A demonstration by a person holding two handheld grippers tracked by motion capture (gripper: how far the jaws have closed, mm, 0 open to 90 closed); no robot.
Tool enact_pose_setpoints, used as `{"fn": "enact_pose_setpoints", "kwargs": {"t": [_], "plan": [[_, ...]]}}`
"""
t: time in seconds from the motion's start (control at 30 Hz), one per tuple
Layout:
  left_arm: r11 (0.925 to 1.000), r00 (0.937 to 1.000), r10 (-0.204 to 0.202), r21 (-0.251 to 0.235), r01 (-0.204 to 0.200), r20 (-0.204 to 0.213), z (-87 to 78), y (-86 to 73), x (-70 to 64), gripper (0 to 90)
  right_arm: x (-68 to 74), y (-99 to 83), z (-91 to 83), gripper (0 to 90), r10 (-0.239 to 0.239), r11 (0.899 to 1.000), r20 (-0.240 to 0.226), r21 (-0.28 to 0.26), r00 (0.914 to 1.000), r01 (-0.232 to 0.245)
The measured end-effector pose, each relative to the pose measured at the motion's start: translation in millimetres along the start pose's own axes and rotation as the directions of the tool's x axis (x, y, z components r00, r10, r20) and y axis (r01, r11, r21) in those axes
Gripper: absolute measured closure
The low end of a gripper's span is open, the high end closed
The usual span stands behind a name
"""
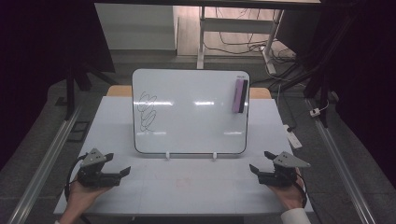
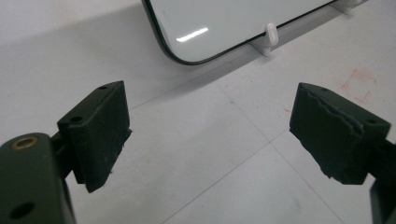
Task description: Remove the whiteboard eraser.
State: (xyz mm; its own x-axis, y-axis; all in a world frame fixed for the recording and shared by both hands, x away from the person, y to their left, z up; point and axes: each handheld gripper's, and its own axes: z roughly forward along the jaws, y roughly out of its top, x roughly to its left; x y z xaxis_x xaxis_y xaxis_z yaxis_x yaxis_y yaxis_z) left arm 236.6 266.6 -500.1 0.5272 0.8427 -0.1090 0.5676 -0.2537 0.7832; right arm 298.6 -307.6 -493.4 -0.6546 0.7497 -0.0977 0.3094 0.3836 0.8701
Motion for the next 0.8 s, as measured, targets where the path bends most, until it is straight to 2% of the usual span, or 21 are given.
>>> {"fn": "enact_pose_setpoints", "kwargs": {"t": [0.13, 0.4, 0.53, 0.8], "plan": [[0.9999, 0.9999, 0.002, -0.010, -0.002, 0.014, -2.8, -1.6, 0.5, 12.9, 3.1, 3.4, 4.5, 20.2, -0.024, 1.000, 0.007, 0.008, 0.9997, 0.024], [1.0000, 0.9994, 0.006, 0.000, -0.006, 0.035, -1.2, 0.8, -3.8, 12.7, 13.6, 2.7, 0.5, 22.1, -0.026, 1.000, 0.005, 0.012, 0.9997, 0.026], [0.9997, 0.9996, 0.021, 0.014, -0.021, 0.021, 1.4, 0.3, -6.6, 12.7, 14.8, 2.2, -2.9, 22.6, -0.007, 1.000, -0.003, 0.008, 1.0000, 0.007], [0.9999, 0.9996, 0.016, -0.004, -0.016, 0.025, -2.3, 2.9, -7.8, 12.7, 19.2, 10.6, -3.8, 23.9, -0.019, 1.000, 0.003, -0.007, 0.9998, 0.019]]}}
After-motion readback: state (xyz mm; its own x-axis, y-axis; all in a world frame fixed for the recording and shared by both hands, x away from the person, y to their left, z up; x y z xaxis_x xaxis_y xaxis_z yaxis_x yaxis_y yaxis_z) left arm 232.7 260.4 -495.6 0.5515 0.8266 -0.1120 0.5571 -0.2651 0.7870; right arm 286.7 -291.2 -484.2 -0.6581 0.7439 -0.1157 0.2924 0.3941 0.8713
